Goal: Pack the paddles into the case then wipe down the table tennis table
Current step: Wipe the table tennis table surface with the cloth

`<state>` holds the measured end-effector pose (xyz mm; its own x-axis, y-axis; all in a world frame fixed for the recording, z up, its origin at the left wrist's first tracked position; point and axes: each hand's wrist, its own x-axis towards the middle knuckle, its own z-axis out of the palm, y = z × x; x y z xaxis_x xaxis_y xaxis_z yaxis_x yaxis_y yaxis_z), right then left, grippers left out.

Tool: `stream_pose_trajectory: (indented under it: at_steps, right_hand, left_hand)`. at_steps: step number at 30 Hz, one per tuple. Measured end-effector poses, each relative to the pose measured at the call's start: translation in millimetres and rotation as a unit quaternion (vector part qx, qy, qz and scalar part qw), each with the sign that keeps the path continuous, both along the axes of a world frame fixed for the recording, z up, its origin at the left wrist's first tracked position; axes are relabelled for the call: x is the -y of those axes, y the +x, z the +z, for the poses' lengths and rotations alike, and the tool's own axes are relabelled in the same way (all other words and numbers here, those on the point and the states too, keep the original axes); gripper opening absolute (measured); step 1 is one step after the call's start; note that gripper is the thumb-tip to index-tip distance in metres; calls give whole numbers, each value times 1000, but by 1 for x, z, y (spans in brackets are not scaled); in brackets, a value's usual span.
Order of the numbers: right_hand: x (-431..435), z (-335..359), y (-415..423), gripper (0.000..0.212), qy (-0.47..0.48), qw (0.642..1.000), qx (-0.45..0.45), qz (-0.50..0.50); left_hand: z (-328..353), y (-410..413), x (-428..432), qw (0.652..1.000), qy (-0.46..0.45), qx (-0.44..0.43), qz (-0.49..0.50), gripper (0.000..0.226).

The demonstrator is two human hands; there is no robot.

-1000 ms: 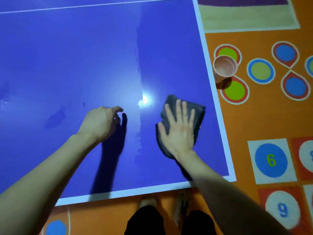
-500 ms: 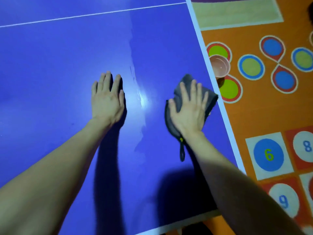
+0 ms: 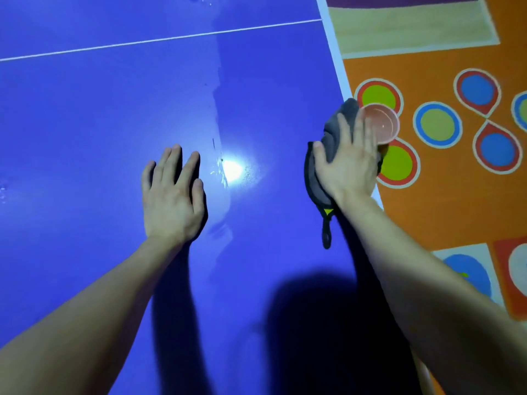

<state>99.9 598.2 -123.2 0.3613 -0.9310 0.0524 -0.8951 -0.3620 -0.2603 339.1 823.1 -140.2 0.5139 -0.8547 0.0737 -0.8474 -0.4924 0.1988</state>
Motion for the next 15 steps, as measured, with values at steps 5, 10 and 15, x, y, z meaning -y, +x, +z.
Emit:
stream_pose_trajectory:
  at_steps: [5, 10, 15]
  right_hand:
    - [-141, 3, 46, 74, 57, 934, 37, 351]
    - [-32, -8, 31, 72, -16, 915, 16, 403]
    - [57, -5, 62, 75, -32, 998, -8, 44]
  left_hand:
    - [2, -2, -1, 999, -15, -6, 29, 51]
    - [-2, -1, -1, 996, 9, -7, 92, 58]
    - [-3, -1, 0, 996, 8, 1, 92, 59]
